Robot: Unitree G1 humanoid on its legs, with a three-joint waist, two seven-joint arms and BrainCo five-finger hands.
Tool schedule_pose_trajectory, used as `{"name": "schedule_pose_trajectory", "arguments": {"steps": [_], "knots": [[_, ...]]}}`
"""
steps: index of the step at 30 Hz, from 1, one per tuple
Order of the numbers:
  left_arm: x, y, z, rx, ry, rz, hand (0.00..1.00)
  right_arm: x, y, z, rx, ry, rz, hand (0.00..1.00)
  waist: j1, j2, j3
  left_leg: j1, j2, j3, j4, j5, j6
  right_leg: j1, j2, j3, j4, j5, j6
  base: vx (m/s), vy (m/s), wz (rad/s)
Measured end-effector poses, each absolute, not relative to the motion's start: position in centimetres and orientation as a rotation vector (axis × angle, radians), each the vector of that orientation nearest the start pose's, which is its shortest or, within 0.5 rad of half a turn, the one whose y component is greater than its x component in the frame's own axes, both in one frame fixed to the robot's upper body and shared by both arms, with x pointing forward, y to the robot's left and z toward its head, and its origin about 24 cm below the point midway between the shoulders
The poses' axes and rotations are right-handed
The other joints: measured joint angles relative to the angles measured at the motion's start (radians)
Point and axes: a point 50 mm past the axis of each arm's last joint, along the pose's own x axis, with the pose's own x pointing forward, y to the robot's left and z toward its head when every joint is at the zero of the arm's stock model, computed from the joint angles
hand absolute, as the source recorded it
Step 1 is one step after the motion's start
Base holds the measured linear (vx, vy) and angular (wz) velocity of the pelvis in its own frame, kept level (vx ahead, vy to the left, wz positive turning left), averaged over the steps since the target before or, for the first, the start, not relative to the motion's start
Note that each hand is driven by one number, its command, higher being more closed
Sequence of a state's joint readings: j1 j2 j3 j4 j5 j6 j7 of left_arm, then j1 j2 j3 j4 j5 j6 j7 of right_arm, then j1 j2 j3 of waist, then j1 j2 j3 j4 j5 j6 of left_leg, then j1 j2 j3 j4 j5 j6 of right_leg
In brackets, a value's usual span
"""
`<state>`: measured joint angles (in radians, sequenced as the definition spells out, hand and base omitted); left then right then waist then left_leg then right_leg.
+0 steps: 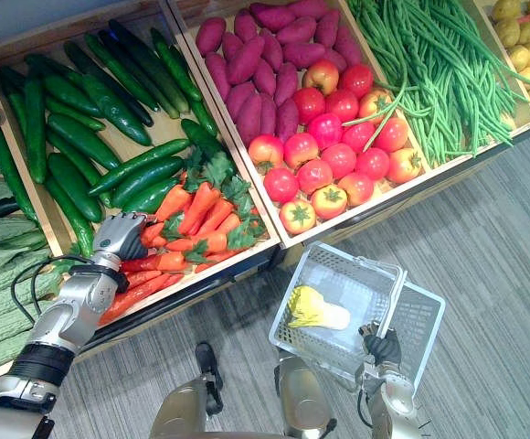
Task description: Pick vegetable in the basket
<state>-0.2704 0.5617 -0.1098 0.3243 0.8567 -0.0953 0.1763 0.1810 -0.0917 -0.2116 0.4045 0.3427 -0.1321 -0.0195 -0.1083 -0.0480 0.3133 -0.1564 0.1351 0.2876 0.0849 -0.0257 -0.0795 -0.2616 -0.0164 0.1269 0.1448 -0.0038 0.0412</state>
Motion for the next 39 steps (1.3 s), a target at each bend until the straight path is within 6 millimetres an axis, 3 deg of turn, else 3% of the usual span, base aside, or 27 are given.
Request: {"name": "schedule_pose_trajectory", "arguments": {"steps": [6, 11, 18, 27, 31, 33, 35, 39], "knots": [[29.5, 24.5, 7.2, 1.421, -0.12, 0.041, 1.0, 17.1, -23.7, -6.7, 0.249, 0.386, -0.411, 1.0, -0.017, 0.0, 0.0, 0.031, -0.003, -0.013, -0.014, 0.0, 0.0, 0.042, -0.001, -0.014, -0.025, 0.001, 0.002, 0.02, -0.002, 0.06], [28.6, 24.2, 10.2, 1.338, -0.274, 0.195, 1.0, 16.9, -23.8, -6.7, 0.252, 0.388, -0.42, 1.0, -0.015, 0.0, 0.0, 0.061, -0.006, -0.017, -0.026, 0.0, 0.0, 0.075, -0.001, -0.019, -0.038, 0.001, 0.002, 0.0, 0.0, 0.01], [27.3, 22.5, 11.7, 1.222, -0.395, 0.291, 1.0, 16.8, -23.4, -7.0, 0.277, 0.394, -0.433, 1.0, -0.014, 0.006, -0.006, 0.083, -0.012, -0.029, -0.036, 0.0, 0.0, 0.102, -0.005, -0.028, -0.048, 0.001, 0.003, 0.0, 0.002, 0.05], [23.8, 18.6, 11.5, 0.698, -0.478, 0.334, 1.0, 14.4, -24.1, -8.4, 0.287, 0.469, -0.517, 1.0, -0.016, 0.074, -0.077, 0.106, -0.012, -0.078, -0.046, 0.001, -0.001, 0.155, -0.007, -0.071, -0.06, -0.013, 0.008, 0.02, -0.013, 0.15], [22.3, 18.1, 12.1, 0.559, -0.514, 0.369, 1.0, 14.4, -24.0, -8.4, 0.293, 0.466, -0.528, 1.0, -0.011, 0.078, -0.092, 0.125, -0.008, -0.076, -0.044, 0.001, -0.003, 0.169, -0.003, -0.068, -0.055, -0.015, 0.008, -0.01, -0.012, 0.0], [21.7, 17.7, 12.5, 0.498, -0.535, 0.375, 1.0, 14.7, -23.7, -8.0, 0.303, 0.448, -0.53, 1.0, -0.005, 0.078, -0.091, 0.114, -0.006, -0.079, -0.004, -0.018, -0.005, 0.161, 0.0, -0.045, -0.038, -0.017, 0.011, -0.04, -0.003, -0.27], [20.7, 16.9, 13.1, 0.421, -0.571, 0.378, 1.0, 15.4, -23.1, -7.3, 0.313, 0.42, -0.512, 1.0, 0.034, 0.078, -0.091, 0.08, 0.004, -0.112, 0.106, -0.093, -0.006, 0.132, 0.018, 0.017, -0.01, -0.021, 0.017, -0.07, 0.017, -0.73], [20.0, 15.3, 13.4, 0.339, -0.598, 0.329, 1.0, 15.3, -22.7, -5.9, 0.299, 0.374, -0.5, 1.0, 0.038, 0.075, -0.093, 0.06, 0.018, -0.067, 0.211, -0.177, -0.005, 0.106, 0.033, 0.089, 0.007, -0.03, 0.038, -0.09, 0.075, -0.63]]}}
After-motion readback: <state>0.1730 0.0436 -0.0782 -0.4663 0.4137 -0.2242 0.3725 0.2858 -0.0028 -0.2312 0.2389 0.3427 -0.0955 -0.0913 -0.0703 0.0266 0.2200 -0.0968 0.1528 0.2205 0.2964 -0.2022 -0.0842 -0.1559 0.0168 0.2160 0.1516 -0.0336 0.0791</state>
